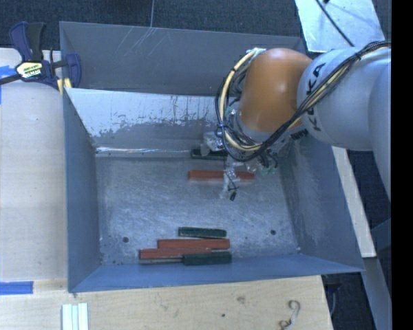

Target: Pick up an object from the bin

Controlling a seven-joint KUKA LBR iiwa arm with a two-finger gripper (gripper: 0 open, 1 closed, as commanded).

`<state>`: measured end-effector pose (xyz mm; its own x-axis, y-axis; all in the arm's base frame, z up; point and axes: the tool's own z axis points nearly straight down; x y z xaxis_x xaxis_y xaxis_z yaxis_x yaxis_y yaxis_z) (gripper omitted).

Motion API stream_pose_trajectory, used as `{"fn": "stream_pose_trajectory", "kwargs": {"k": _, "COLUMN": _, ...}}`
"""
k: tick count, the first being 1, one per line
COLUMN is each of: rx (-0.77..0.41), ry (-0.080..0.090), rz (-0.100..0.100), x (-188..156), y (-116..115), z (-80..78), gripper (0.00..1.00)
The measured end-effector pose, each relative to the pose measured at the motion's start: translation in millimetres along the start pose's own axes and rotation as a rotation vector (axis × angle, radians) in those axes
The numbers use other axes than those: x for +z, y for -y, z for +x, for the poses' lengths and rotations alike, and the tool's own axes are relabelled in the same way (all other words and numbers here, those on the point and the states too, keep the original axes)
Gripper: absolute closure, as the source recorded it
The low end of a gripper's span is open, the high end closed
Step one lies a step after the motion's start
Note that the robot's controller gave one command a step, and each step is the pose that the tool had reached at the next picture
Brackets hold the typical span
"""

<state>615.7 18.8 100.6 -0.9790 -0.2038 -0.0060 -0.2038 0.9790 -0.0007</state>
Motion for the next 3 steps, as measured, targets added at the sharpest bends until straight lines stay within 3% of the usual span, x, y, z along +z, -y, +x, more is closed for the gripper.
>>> {"fn": "stream_pose_trajectory", "kwargs": {"k": 1, "rx": 0.114, "ry": -0.002, "rz": -0.001, "x": 29.9, "y": 1.3, "z": -1.1, "gripper": 0.00}}
{"fn": "stream_pose_trajectory", "kwargs": {"k": 2, "rx": 0.114, "ry": 0.002, "rz": 0.000, "x": 28.4, "y": 1.7, "z": -2.8, "gripper": 0.00}}
{"fn": "stream_pose_trajectory", "kwargs": {"k": 3, "rx": 0.114, "ry": 0.007, "rz": 0.000, "x": 26.3, "y": 2.1, "z": -4.5, "gripper": 1.00}}
